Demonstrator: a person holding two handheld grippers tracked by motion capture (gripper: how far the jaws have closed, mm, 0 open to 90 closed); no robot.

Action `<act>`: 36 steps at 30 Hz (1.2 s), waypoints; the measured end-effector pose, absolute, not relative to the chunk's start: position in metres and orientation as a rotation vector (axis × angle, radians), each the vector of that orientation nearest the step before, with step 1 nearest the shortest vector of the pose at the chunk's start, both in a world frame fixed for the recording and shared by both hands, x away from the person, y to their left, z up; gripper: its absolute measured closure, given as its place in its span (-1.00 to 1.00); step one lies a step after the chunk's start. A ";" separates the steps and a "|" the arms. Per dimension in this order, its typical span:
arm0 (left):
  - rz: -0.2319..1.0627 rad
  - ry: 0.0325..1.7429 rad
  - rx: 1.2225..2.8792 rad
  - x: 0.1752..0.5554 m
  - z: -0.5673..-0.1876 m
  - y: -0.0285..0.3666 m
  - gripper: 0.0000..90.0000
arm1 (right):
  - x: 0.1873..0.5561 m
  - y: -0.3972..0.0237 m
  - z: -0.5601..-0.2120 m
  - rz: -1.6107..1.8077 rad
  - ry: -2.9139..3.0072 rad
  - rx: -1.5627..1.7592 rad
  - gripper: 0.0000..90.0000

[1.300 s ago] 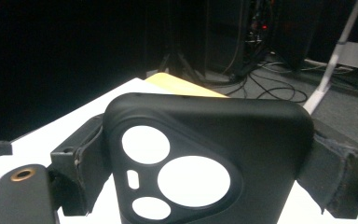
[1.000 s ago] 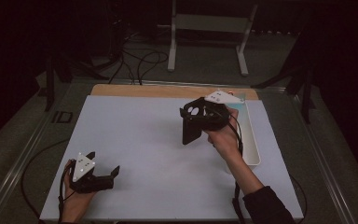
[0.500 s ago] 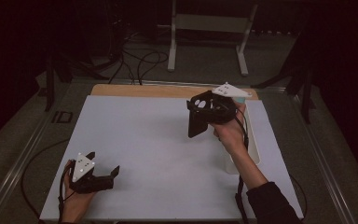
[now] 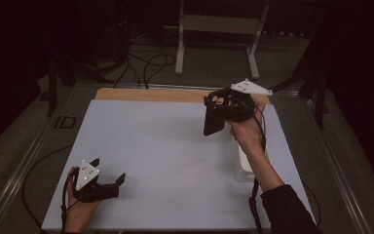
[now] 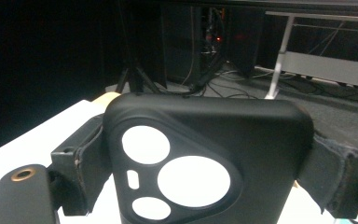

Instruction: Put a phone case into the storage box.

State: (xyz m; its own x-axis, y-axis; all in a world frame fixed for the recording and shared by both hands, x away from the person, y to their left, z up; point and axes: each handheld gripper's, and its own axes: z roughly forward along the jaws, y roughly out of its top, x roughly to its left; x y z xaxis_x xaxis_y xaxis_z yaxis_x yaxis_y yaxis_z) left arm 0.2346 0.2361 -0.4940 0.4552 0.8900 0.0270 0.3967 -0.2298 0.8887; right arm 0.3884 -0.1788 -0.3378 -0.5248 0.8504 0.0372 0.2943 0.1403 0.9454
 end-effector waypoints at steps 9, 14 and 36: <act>0.701 1.090 1.824 0.234 -0.494 0.235 -1.00 | 0.396 -0.190 -0.336 1.358 1.866 1.121 -0.70; 0.700 1.088 1.821 0.234 -0.494 0.235 -1.00 | 0.400 -0.197 -0.337 1.339 1.841 1.147 -0.70; 0.698 1.089 1.821 0.235 -0.494 0.235 -1.00 | 0.412 -0.231 -0.332 1.273 1.737 1.234 -0.70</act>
